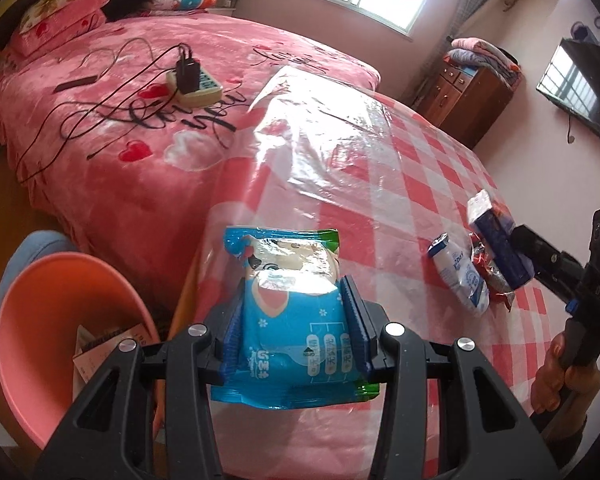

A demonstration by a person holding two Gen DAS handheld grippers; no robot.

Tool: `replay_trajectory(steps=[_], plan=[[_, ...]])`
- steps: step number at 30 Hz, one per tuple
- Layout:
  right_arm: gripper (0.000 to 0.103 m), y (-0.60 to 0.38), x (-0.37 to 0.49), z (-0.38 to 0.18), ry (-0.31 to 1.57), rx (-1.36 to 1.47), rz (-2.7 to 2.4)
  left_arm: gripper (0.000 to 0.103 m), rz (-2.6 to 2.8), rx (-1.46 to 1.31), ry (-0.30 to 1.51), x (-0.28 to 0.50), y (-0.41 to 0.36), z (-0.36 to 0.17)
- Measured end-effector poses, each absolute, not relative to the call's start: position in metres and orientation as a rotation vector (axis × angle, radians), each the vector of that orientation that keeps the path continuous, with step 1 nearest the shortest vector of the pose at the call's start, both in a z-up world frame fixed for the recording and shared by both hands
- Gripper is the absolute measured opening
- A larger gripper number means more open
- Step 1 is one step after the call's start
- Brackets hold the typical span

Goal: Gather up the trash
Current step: 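Carry the blue bag and tissue pack over the orange bin and open both grippers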

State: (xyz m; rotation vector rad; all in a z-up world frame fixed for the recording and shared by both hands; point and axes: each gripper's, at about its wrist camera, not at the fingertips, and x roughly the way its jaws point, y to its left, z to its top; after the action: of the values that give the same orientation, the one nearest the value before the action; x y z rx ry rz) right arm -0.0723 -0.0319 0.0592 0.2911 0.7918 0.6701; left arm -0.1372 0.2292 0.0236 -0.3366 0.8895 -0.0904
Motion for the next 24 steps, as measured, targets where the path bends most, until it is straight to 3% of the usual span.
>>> replay_trajectory(steps=[13,24], plan=[[0.057,0.064,-0.101,0.056,0.865,0.175,0.846,0.046,-0.009,-0.420,0.835,-0.178,0.291,0.029],[0.059,0.152,-0.127,0.067,0.873,0.089,1.009,0.046,0.161,-0.506,0.849,-0.210,0.358,0.000]])
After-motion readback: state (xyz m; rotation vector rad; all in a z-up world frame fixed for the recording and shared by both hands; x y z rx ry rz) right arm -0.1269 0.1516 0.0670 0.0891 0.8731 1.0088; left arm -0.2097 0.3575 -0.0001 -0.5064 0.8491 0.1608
